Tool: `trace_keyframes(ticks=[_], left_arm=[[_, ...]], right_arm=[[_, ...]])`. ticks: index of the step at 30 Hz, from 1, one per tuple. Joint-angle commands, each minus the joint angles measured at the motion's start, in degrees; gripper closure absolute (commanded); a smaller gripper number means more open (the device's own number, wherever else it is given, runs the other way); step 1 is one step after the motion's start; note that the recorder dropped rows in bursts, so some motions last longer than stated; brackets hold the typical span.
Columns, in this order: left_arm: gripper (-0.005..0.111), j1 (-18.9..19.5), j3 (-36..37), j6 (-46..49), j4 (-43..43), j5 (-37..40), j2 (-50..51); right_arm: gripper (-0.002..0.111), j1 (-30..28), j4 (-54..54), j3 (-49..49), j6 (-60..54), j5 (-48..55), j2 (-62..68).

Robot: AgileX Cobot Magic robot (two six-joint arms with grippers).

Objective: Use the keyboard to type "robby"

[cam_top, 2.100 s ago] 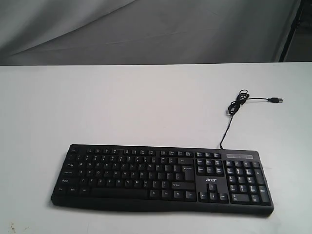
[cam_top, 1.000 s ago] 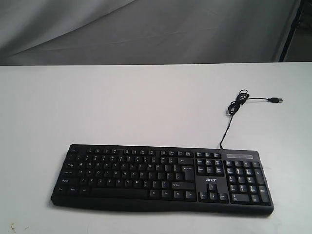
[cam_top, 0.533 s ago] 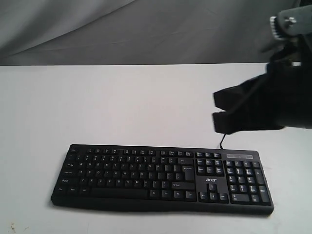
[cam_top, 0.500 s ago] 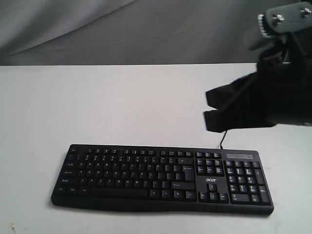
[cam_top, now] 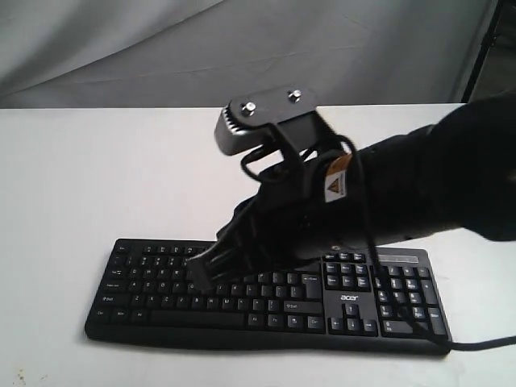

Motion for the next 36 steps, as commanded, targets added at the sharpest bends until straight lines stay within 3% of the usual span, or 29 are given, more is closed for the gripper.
trace_keyframes(ticks=[1, 10, 26, 33, 36], left_arm=[[0.107, -0.36, 0.25, -0.16, 0.27, -0.42, -0.20], [0.107, -0.36, 0.25, -0.16, 0.27, -0.42, -0.20], [0.107, -0.36, 0.25, -0.16, 0.27, -0.42, -0.20], [0.107, -0.36, 0.25, -0.16, 0.27, -0.42, -0.20], [0.107, -0.36, 0.25, -0.16, 0.27, -0.42, -0.20]], right_arm=[[0.108, 0.44, 1.70, -5.17, -4.85, 3.73, 6.01], [0.108, 0.44, -0.31, -19.47, -10.98, 6.41, 20.45], [0.108, 0.44, -0.14, -20.37, -15.22, -7.56, 34.56], [0.108, 0.18, -0.26, -20.37, -15.93, -10.12, 36.36], [0.108, 0.10, -0.26, -25.16, -15.94, -3.38, 38.60]])
